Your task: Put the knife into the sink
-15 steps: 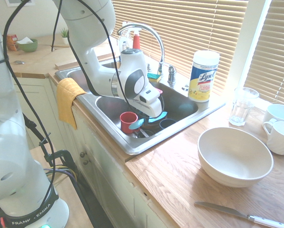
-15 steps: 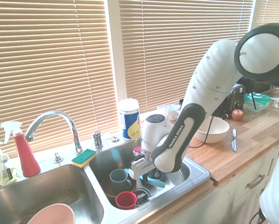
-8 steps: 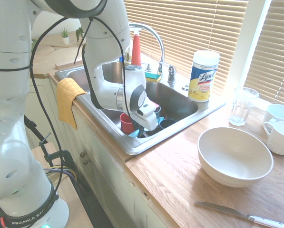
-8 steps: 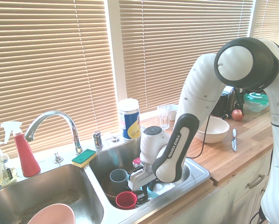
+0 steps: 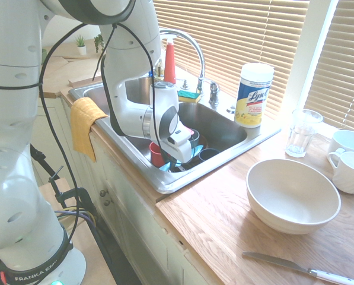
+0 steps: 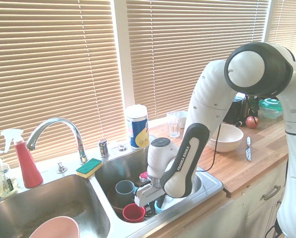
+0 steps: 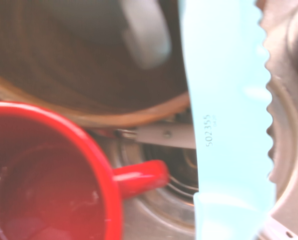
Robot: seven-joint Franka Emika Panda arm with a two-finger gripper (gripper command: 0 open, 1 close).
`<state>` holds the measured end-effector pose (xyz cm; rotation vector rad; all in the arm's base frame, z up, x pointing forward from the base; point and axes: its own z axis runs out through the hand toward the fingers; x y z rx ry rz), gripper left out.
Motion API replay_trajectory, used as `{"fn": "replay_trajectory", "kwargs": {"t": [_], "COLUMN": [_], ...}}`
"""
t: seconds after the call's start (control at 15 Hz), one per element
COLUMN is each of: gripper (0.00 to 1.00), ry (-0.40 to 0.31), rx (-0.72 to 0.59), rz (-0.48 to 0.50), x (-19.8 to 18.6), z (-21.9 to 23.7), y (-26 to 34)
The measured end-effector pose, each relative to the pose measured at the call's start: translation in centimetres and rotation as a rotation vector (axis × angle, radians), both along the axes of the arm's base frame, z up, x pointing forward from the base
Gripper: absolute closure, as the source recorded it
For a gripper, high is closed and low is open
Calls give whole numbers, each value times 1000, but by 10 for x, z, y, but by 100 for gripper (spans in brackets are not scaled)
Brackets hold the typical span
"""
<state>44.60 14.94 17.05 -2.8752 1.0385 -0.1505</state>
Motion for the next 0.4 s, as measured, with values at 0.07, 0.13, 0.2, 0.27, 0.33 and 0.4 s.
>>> {"fn": "replay_trajectory", "kwargs": {"t": [0.07, 0.13, 0.2, 0.27, 0.33, 0.4], "gripper": [0, 0, 0, 0, 0, 0], "ry": [-5, -12, -20, -26, -36, -54], "rx": [2, 2, 1, 9, 11, -2], "rz": [3, 7, 8, -6, 1, 4], "x": [0, 1, 1, 2, 3, 5], "z": [3, 7, 13, 22, 38, 61], "y": [3, 5, 7, 10, 13, 18]}}
